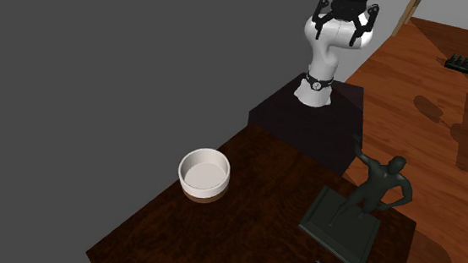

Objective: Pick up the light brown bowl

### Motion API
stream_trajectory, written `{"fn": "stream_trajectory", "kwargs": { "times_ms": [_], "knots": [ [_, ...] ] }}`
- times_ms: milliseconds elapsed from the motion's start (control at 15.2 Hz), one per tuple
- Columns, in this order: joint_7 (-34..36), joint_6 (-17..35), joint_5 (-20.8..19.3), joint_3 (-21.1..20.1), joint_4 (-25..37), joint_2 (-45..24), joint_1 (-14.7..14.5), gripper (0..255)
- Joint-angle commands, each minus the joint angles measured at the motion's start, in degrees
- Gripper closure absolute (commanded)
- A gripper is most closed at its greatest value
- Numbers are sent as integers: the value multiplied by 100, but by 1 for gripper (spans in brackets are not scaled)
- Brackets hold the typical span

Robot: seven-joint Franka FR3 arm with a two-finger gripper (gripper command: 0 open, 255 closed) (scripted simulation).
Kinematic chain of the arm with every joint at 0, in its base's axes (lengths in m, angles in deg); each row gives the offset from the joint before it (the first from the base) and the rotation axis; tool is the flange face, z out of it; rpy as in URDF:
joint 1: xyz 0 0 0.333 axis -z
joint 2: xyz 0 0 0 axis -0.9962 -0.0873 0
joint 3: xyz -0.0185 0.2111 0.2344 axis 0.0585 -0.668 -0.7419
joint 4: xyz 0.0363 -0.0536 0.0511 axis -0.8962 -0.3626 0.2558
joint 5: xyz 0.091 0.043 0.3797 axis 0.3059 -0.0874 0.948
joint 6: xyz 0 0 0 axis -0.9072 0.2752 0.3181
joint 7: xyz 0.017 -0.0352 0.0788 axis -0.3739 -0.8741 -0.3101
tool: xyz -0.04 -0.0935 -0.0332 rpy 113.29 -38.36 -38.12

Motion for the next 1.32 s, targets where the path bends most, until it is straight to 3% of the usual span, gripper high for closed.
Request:
{"fn": "stream_trajectory", "kwargs": {
  "times_ms": [0,594,1254],
  "knots": [
    [0,0,0,0,0,0,0,0],
    [-436,1684,-174,466,-165,-1455,140,0],
    [-1027,3223,16,909,435,-3541,214,0]
  ]
}}
